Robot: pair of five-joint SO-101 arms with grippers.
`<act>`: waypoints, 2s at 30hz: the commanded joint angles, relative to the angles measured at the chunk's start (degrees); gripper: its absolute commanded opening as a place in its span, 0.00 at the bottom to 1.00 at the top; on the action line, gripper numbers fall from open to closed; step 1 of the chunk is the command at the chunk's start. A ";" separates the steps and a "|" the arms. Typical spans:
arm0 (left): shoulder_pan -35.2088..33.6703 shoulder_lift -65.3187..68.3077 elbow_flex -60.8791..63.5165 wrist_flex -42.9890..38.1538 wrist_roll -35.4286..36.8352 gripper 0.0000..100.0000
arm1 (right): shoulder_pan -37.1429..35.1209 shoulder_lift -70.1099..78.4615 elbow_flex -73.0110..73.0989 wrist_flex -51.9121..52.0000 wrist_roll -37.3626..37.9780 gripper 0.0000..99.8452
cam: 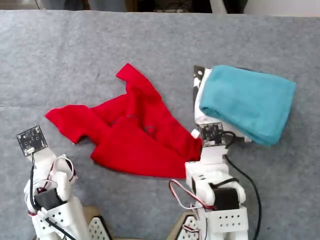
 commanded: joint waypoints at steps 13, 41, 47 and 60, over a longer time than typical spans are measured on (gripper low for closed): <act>0.22 -0.53 0.75 -0.62 0.26 0.03 | 0.44 -4.09 -0.04 -0.88 -0.70 0.04; 17.98 -1.05 -4.70 4.04 0.00 0.03 | 2.37 -3.56 -10.59 -8.97 1.23 0.01; 11.30 -0.53 -17.19 3.60 -8.70 0.03 | 2.55 -2.77 -19.82 -1.05 2.90 0.02; 7.34 27.34 -47.78 7.03 -16.97 0.03 | -1.05 48.31 -60.88 18.55 -0.35 0.01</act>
